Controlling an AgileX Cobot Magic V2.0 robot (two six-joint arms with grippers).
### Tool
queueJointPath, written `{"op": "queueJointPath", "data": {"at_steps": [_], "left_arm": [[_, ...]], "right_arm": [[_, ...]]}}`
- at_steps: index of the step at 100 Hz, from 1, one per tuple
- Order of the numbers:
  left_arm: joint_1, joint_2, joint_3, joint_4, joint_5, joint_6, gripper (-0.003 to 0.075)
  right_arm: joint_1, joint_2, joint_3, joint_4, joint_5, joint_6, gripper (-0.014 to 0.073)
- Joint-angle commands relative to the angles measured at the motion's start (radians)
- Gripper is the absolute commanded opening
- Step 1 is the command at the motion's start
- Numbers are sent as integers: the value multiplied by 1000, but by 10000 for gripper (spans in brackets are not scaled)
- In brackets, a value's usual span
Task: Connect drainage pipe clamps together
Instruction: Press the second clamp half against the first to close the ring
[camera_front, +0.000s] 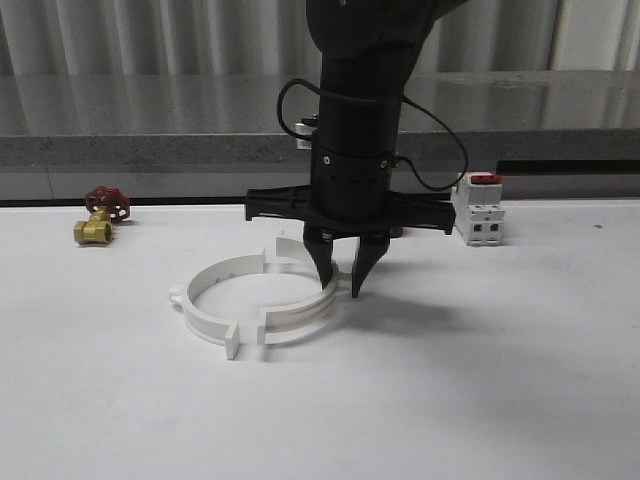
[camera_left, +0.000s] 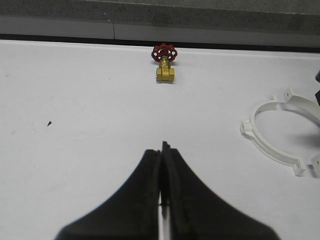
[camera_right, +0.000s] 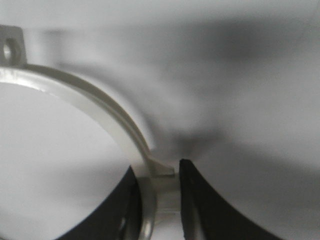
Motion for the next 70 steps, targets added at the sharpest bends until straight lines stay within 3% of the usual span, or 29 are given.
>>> {"op": "queueJointPath", "data": {"at_steps": [1, 70], "left_arm": [[2, 6, -27, -12, -73, -1, -20], [2, 6, -27, -13, -73, -1, -20]], "right_arm": [[2, -58, -32, -11, -22, 10, -2], [4, -58, -32, 6, -32, 13, -2]]}}
